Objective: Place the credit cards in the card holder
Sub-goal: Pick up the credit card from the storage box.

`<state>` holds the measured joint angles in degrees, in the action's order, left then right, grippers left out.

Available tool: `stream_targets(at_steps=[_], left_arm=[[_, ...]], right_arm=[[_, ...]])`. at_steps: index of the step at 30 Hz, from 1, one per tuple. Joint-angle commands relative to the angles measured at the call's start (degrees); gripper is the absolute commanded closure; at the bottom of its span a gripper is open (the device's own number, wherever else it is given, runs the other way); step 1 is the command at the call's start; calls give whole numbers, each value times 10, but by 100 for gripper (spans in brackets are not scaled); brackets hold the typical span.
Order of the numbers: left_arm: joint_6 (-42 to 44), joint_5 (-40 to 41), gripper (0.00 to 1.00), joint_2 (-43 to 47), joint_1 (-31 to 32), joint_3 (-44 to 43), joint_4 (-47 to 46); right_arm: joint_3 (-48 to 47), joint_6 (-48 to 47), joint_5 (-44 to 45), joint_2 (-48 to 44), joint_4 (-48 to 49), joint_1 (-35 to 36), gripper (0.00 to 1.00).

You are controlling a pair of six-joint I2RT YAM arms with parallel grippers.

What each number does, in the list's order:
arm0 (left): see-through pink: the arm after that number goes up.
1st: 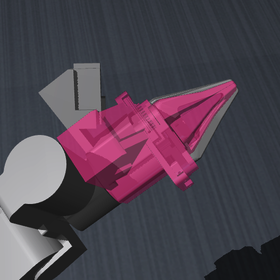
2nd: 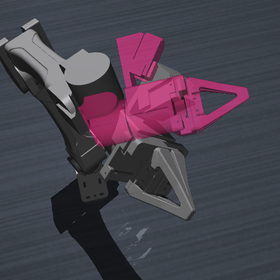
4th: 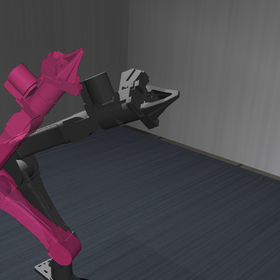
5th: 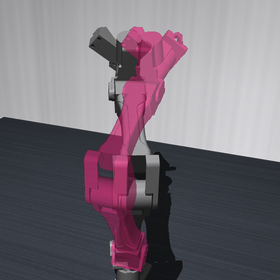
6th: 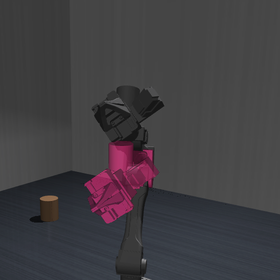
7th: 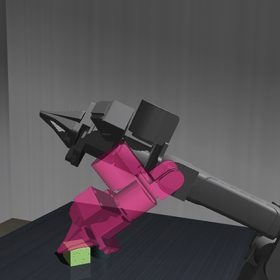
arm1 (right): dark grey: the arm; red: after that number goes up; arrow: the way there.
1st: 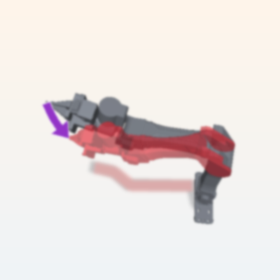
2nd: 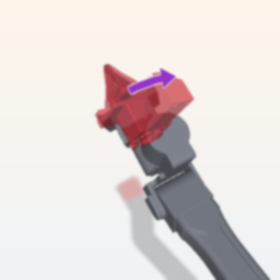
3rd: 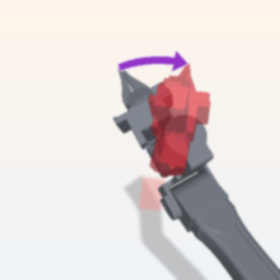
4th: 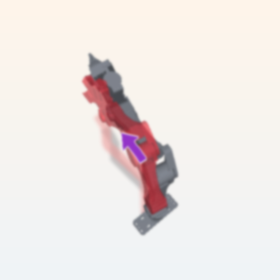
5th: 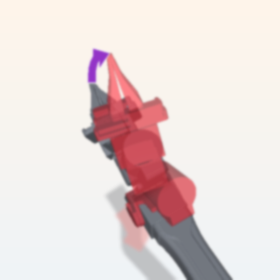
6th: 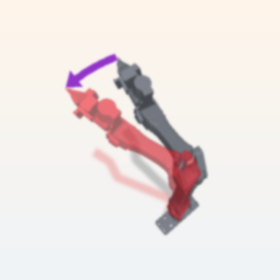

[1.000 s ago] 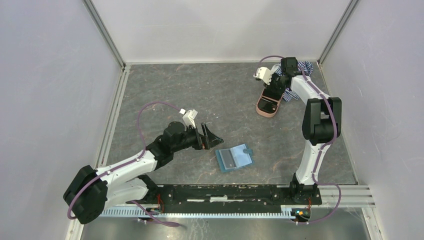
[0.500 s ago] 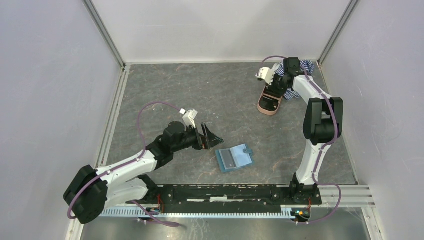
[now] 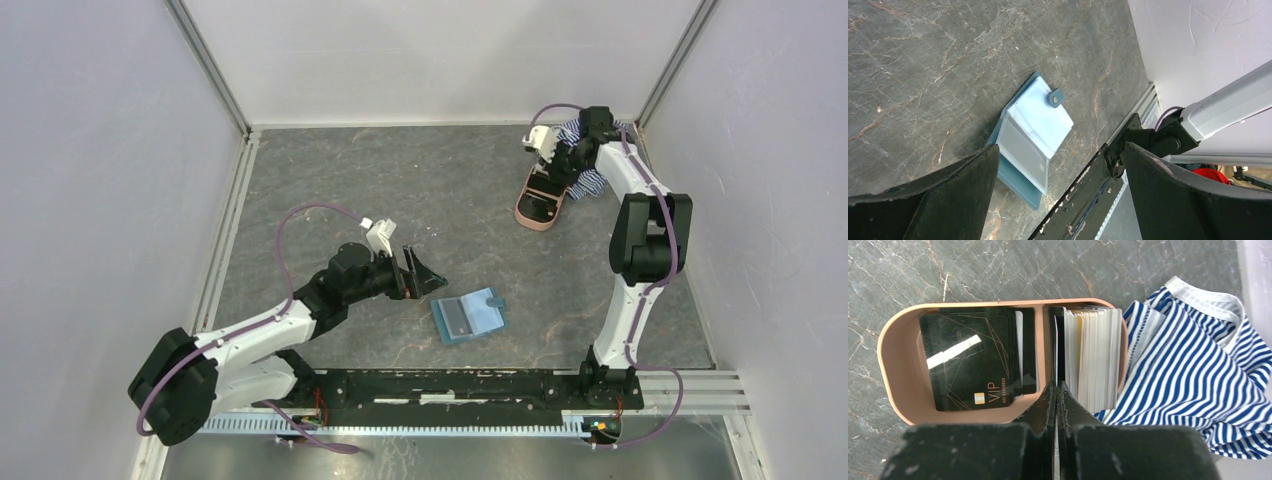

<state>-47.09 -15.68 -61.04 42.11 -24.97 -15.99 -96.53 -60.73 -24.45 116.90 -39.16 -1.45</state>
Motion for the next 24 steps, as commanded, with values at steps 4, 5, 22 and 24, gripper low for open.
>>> stream_targets(at_steps=[4,5,22,24], left_arm=[[-10,-18,0,-7,-3,-5,-31],[-11,-20,0,-7,-3,-5,-33],[-88,-48,2,29,1,10,-64],[-91,-34,2,42,6,16,-60]], right_arm=[[-22,-3,-33,-2,-14,-9,100],[-22,0,-37,-5,-14,-11,100],[49,80,-200,-155,-29,-42,100],[89,103,-257,-191,-33,-44,100]])
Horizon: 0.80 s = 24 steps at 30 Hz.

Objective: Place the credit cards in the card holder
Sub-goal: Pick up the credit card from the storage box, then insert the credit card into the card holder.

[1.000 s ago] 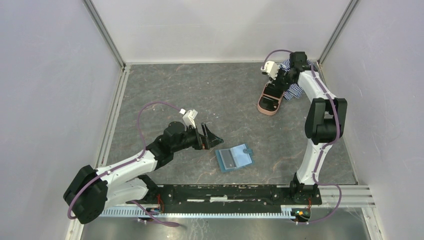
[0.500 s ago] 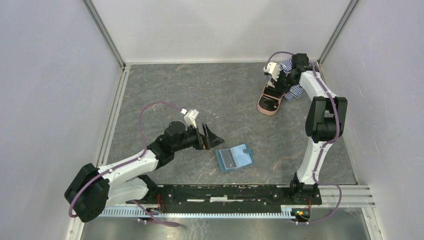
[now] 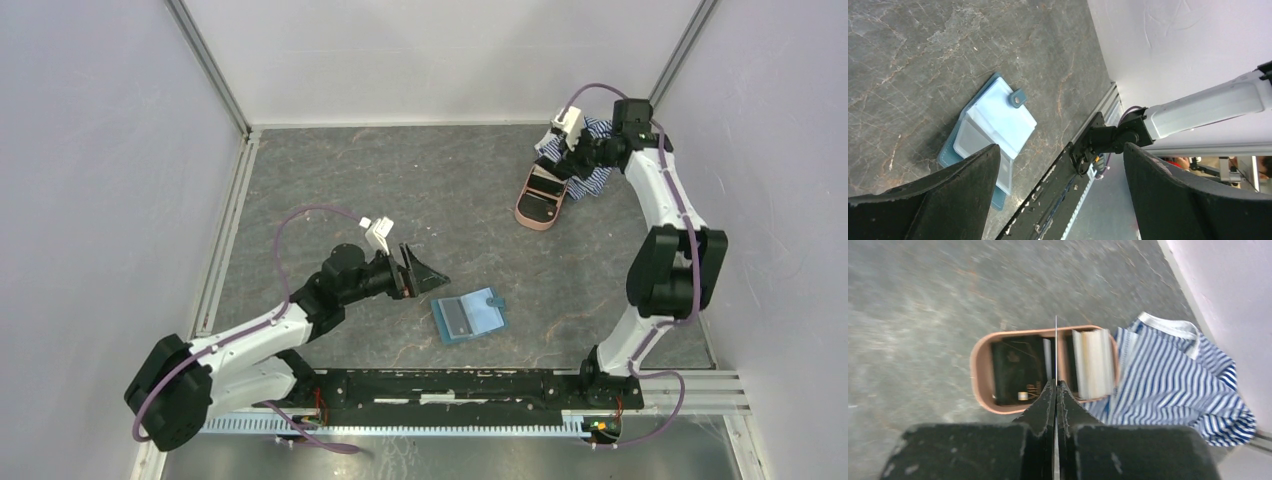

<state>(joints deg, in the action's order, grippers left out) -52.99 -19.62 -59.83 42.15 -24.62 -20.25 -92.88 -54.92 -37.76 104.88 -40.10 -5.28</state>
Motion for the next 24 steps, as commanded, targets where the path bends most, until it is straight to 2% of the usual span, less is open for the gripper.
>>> stream_targets(at_steps=[1,6,10,12,15,19,20,21,22,24], left_arm=[[-34,9,2,36,9,15,-16],[-33,59,3,49,50,28,-15],[-17,119,3,55,102,33,-3],[-10,155,3,60,123,36,12],[-12,202,4,75,135,54,20],[-17,244,7,81,137,76,28],[-18,249,7,79,137,79,28],[-20,250,7,73,137,82,26],[-22,249,7,70,137,85,19],[-36,240,6,50,137,95,0]], right_arm=[[75,57,-159,-93,-23,-7,100],[245,146,-320,-210,16,-7,100],[388,212,-416,-279,60,-7,100],[442,213,-452,-295,51,-8,100],[497,255,-467,-320,87,-14,100],[555,256,-469,-328,100,-15,100],[578,282,-460,-332,135,-15,100],[611,349,-440,-339,203,-14,100],[647,439,-417,-353,292,-14,100],[752,653,-362,-395,532,-12,100]])
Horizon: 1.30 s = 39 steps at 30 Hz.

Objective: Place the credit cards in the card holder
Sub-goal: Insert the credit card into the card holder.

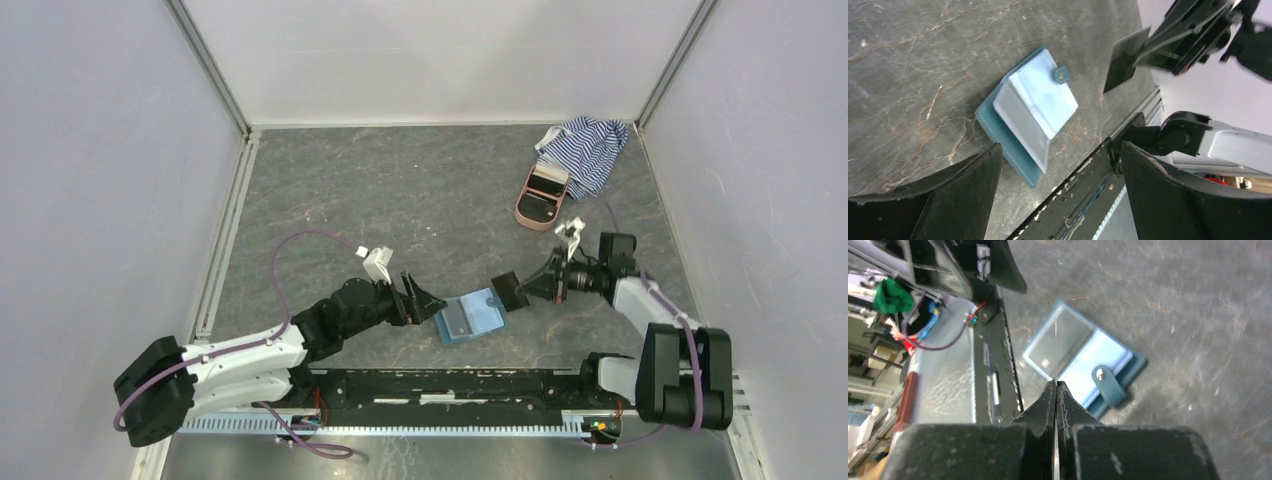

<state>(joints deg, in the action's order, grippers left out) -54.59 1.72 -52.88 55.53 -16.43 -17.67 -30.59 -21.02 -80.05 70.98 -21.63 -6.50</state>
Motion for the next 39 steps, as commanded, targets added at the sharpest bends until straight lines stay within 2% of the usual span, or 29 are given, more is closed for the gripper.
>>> stream_targets(at_steps=[1,2,5,9,13,18,33,39], left_arm=[[-33,21,6,-29,3,19,-38],[-47,17,6,-41,3,25,-50],[-88,10,9,-65,3,49,-102],[-114,5,18,-89,3,59,-155],[-127,-14,28,-129,3,50,-181],[-149,-33,35,-181,3,64,-251],[-178,-63,44,-340,3,50,-378],[-177,-64,57,-379,2,38,-398]], right_arm=[[175,397,83,-84,445,6,100],[195,444,98,-106,497,17,100],[191,452,115,-132,493,58,100],[196,468,115,-87,512,62,100],[180,485,121,-23,526,104,100],[165,509,124,23,559,144,100],[163,490,126,54,546,146,100],[167,486,135,66,538,146,100]])
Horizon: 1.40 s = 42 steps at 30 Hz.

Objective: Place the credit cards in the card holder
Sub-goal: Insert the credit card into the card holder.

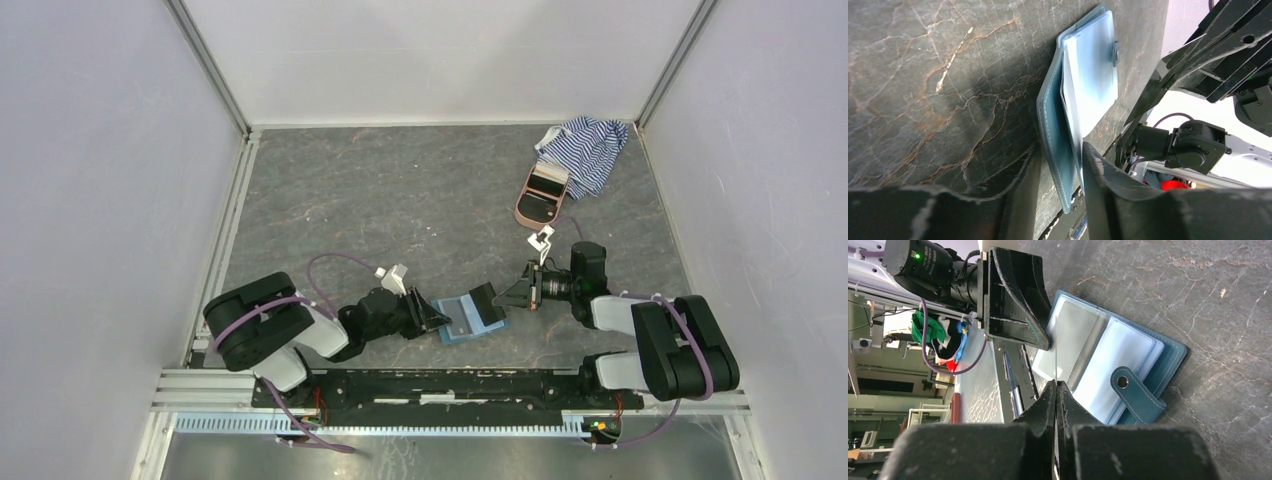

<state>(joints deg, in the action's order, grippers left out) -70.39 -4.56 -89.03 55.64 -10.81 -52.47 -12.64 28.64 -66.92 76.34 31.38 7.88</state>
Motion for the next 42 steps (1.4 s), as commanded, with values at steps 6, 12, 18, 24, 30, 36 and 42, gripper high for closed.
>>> stream_targets(at_steps=[6,12,18,24,30,36,42], left_arm=[[-19,0,74,-33,1,-12,-65],[-2,-8,98,-58,1,-12,-107],[-3,-32,98,-70,-5,-8,-183],[-11,-60,98,-93,-17,-3,-283],[-52,-82,98,-164,-28,14,-420],[-58,-91,98,-183,-29,8,-470],[-40,-92,98,-155,-29,-1,-470]], right_arm=[[-12,-3,6,26,9,2,100],[-8,7,7,27,17,2,100],[-5,-3,3,23,18,2,100],[-6,2,-4,24,20,-8,100],[3,26,-22,3,41,-42,100],[5,36,-22,-15,41,-45,100],[5,46,-25,-24,41,-48,100]])
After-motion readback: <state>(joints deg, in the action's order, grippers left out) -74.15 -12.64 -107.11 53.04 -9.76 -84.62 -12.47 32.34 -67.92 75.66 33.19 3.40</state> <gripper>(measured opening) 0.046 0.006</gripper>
